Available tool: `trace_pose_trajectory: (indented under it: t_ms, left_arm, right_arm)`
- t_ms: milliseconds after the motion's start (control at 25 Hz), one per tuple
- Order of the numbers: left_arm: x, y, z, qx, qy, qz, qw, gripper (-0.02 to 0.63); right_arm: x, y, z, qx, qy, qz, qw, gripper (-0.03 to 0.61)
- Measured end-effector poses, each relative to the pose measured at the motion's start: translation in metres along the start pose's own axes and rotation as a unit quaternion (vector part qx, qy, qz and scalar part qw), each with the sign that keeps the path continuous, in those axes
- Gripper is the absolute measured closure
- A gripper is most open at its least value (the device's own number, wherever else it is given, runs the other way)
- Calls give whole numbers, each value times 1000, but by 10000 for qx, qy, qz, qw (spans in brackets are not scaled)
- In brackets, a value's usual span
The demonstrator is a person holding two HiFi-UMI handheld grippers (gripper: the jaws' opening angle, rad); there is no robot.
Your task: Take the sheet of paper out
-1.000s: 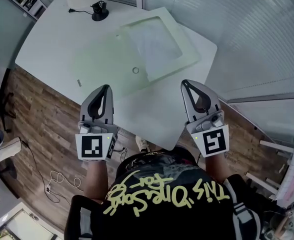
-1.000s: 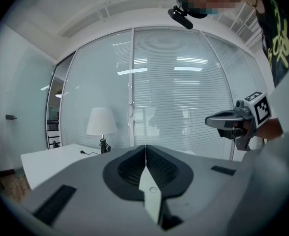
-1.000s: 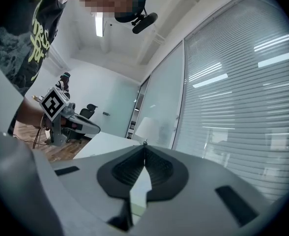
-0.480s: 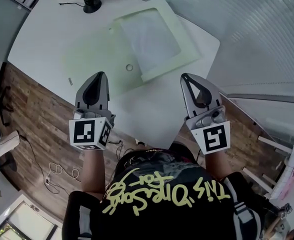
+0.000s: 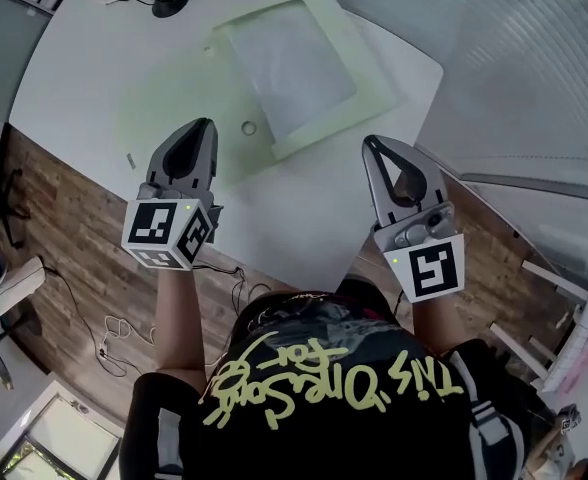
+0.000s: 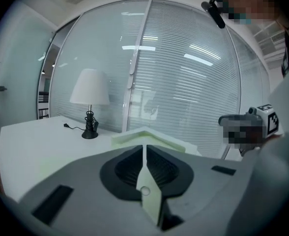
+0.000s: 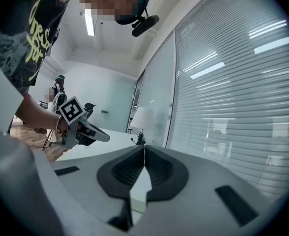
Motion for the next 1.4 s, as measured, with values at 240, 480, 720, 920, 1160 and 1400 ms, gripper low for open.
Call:
trace_pose_trajectory:
  t_ms: [240,480,720,920,1160,1400]
  left_arm:
    - [2,-7,-23,-263,-230,-1,9994,526]
    - [2,-20,-48,-534,-205,170,9982,509]
    - [-2,-33,-69,-827,-216,270,9960,486]
    - [-7,-41,-82,-928,-166,570,9939,483]
    - [-8,-48,-98,-946,-313,1155,9883,459]
    - [-12,-58,-109,-1094,-335,1477,9824,445]
  right_arm:
    - [10,-10,1,-127,-27,-37,9999,571]
    - [19,-13,1,-143,-74,-63,9999,571]
    - [26,-16,-1,-195,-141,-59,9997,571]
    - [29,-17,0,-222,-191,-68,9995,571]
    - [31,-19,-1,-267,-209,-70,9994,571]
    - [32,-20,-2,-306,-227,-39,9993,571]
Point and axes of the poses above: the fingertips, and each gripper's own axes: z backward along the fingers, x to its right, y out of its top, the point moved 4 cm from there along z, backward along the fingers, and after that the axes turned 4 degrees about -z, right-handed, at the moved point
